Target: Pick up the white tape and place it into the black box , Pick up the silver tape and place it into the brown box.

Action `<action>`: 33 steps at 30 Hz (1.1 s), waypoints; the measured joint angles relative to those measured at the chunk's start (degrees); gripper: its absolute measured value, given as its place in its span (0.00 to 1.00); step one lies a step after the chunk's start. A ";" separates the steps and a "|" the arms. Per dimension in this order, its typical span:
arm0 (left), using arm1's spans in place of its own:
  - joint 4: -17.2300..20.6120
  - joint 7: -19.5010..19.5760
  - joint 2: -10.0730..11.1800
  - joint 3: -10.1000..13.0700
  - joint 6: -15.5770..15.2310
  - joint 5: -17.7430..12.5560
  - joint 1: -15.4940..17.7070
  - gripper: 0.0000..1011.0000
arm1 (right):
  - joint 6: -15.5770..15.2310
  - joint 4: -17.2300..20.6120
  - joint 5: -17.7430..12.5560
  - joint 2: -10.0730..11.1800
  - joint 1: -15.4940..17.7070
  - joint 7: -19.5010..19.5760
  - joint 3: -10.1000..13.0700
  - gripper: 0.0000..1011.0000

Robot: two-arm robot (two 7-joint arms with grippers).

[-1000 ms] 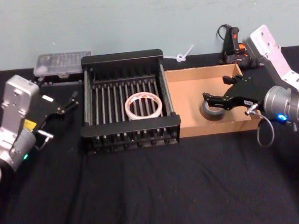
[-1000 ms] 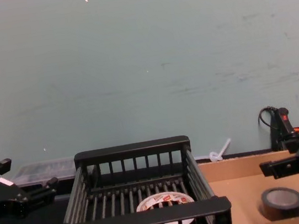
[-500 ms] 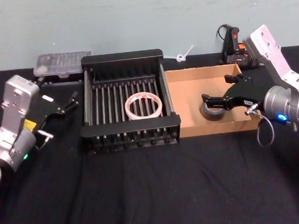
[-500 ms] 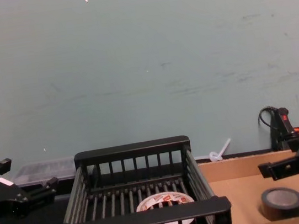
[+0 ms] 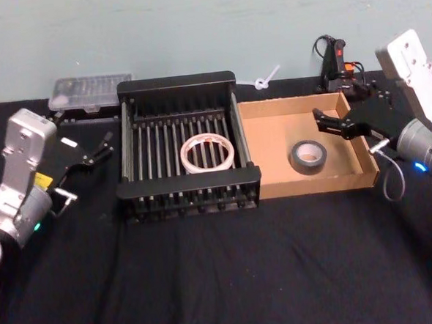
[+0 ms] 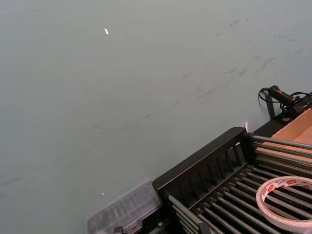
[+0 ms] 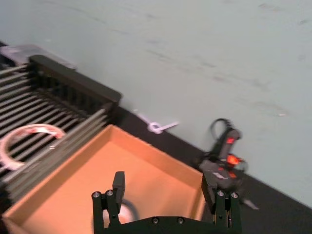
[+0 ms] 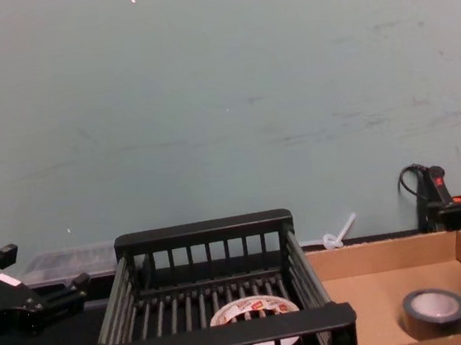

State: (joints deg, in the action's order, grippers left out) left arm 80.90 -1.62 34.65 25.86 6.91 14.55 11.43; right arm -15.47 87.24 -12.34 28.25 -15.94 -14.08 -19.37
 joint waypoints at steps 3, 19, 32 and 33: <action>0.00 0.00 0.00 0.00 0.00 0.00 0.00 0.99 | 2.65 0.44 2.38 -0.32 1.69 3.12 0.67 0.99; 0.00 0.00 0.00 0.00 0.00 0.00 0.00 0.99 | 9.95 -2.14 10.29 -2.52 6.74 11.39 2.80 0.99; 0.00 0.00 0.00 0.01 0.00 0.00 0.00 0.99 | 9.96 -2.48 10.83 -2.88 6.97 11.29 3.16 0.99; 0.00 0.00 0.00 0.00 0.00 0.00 0.00 0.99 | 9.96 -2.48 10.83 -2.88 6.97 11.29 3.16 0.99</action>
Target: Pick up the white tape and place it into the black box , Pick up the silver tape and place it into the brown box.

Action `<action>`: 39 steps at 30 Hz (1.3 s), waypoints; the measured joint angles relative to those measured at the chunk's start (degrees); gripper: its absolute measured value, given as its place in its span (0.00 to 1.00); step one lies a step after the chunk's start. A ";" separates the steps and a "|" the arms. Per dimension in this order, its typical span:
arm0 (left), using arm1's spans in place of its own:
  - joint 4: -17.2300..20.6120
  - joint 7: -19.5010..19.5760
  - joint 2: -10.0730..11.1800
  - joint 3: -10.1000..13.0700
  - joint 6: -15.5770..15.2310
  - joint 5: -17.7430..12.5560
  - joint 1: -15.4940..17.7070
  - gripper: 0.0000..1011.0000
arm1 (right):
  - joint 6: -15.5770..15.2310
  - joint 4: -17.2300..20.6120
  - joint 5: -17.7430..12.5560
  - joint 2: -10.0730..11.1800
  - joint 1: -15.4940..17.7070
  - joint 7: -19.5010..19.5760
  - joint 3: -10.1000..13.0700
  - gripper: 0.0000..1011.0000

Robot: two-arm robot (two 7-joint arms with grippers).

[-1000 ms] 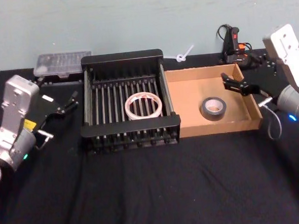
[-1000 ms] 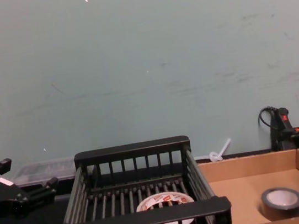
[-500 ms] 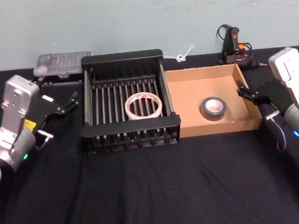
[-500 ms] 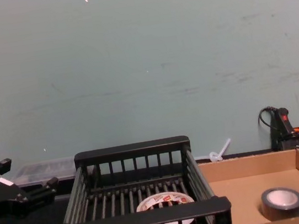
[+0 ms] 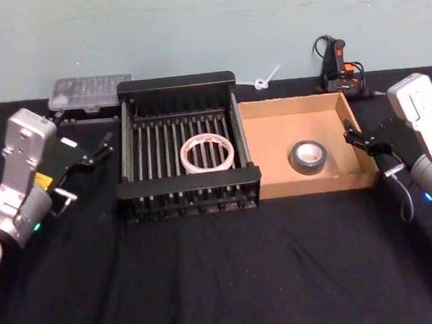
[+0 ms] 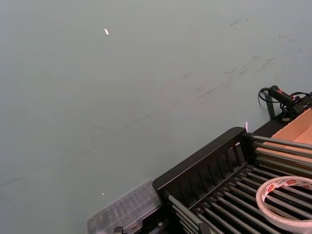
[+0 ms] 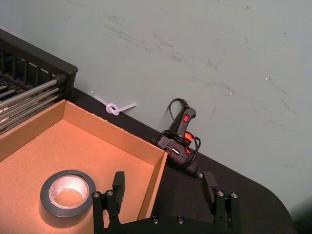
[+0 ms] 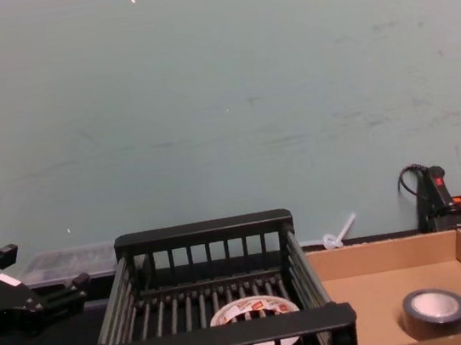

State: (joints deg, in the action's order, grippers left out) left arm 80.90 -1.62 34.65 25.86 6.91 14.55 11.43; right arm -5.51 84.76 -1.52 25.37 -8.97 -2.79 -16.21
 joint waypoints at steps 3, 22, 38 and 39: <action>0.00 0.00 0.00 0.00 0.00 0.00 0.00 0.99 | 0.00 0.01 -0.01 0.02 -0.01 0.01 -0.03 0.99; 0.00 0.00 0.00 0.00 0.00 0.00 0.00 0.99 | -0.06 0.10 -0.07 0.09 -0.09 0.02 -0.12 0.99; 0.00 0.00 0.00 0.00 0.00 0.00 0.00 0.99 | -0.06 0.10 -0.14 0.09 -0.10 0.02 -0.12 0.99; 0.00 0.00 0.00 0.00 0.00 0.00 0.00 0.99 | -0.06 0.10 -0.14 0.09 -0.10 0.02 -0.12 0.99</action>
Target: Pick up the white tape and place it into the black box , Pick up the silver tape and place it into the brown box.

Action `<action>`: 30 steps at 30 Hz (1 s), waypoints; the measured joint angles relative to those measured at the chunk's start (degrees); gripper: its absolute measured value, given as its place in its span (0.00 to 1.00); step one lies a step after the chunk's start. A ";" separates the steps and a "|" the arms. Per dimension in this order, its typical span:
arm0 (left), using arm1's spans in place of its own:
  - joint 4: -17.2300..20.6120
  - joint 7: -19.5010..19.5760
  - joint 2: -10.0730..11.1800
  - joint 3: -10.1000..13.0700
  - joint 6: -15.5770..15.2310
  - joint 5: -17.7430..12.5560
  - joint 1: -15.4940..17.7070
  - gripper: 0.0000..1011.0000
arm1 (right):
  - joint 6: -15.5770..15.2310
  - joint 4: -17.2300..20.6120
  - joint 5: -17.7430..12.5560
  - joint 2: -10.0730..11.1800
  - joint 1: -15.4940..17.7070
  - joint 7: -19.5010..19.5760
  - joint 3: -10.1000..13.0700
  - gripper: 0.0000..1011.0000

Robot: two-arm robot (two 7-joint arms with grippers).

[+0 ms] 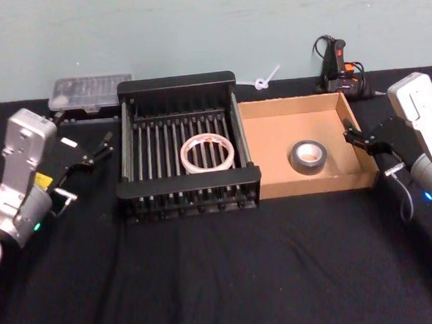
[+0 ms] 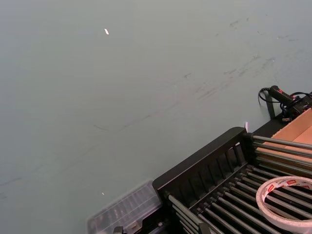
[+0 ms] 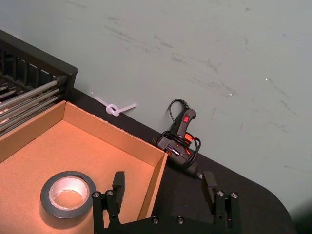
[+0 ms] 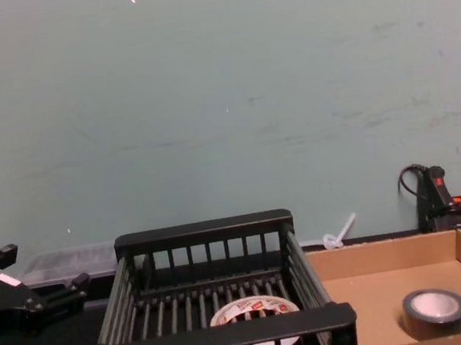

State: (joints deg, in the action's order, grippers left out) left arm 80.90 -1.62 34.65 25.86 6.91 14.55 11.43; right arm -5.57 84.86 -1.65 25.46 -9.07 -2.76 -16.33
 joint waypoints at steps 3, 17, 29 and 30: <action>0.00 0.00 0.00 0.00 0.00 0.00 0.00 0.99 | 0.00 0.00 0.00 0.00 0.00 0.00 0.00 0.99; 0.00 0.00 0.00 0.00 0.00 0.00 0.00 0.99 | 0.00 0.00 0.00 0.00 0.00 0.00 0.00 0.99; 0.00 0.00 0.00 0.00 0.00 0.00 0.00 0.99 | 0.00 0.00 0.00 0.00 0.00 0.00 0.00 0.99; 0.00 0.00 0.00 0.00 0.00 0.00 0.00 0.99 | 0.00 0.00 0.00 0.00 0.00 0.00 0.00 0.99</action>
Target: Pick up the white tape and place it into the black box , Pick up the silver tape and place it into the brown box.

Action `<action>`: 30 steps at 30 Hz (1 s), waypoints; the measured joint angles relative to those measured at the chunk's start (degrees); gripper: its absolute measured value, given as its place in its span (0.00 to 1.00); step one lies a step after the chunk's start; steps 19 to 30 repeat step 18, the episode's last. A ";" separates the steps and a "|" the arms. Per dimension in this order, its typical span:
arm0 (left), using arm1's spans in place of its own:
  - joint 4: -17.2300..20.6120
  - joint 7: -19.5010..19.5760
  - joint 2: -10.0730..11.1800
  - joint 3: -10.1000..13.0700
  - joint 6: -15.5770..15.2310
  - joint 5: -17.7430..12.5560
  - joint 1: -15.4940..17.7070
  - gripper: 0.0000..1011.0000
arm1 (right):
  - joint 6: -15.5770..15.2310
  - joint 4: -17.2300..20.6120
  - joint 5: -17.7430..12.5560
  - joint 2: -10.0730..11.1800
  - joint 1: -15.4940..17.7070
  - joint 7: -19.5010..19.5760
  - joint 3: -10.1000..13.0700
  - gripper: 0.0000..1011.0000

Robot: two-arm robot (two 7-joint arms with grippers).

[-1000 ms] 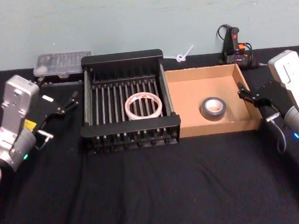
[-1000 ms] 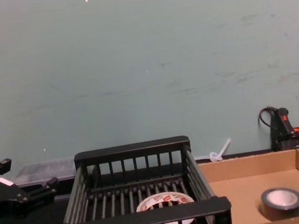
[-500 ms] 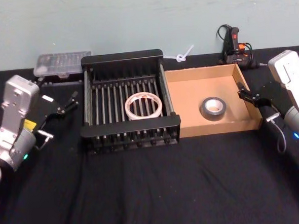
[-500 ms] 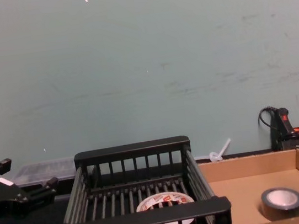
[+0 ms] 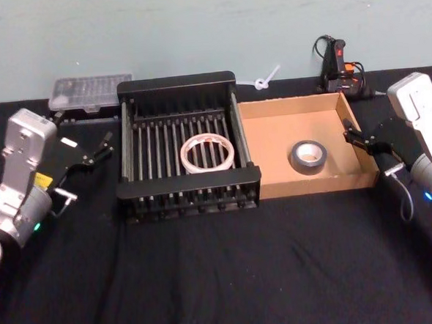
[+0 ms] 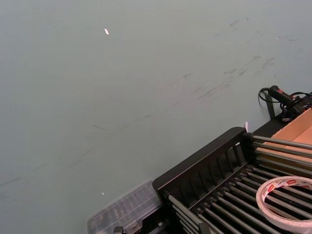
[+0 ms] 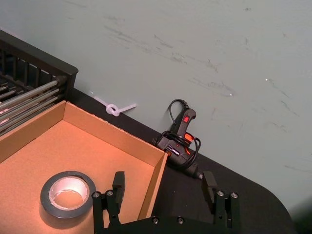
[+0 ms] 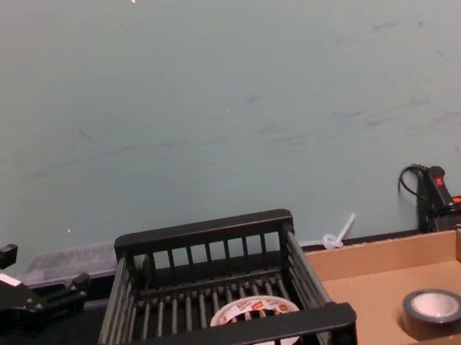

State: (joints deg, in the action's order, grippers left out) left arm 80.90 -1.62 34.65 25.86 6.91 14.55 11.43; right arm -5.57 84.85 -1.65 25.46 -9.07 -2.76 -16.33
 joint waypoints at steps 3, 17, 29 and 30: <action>0.00 0.00 0.00 0.00 0.00 0.00 0.00 0.99 | 0.00 0.00 0.00 0.00 0.00 0.00 0.00 0.99; 0.00 0.00 0.00 0.00 0.00 0.00 0.00 0.99 | 0.00 0.00 0.00 0.00 0.00 0.00 0.00 0.99; 0.00 0.00 0.00 0.00 0.00 0.00 0.00 0.99 | 0.00 0.00 0.00 0.00 0.00 0.00 0.00 0.99; 0.00 0.00 0.00 0.00 0.00 0.00 0.00 0.99 | 0.00 0.00 0.00 0.00 0.00 0.00 0.00 0.99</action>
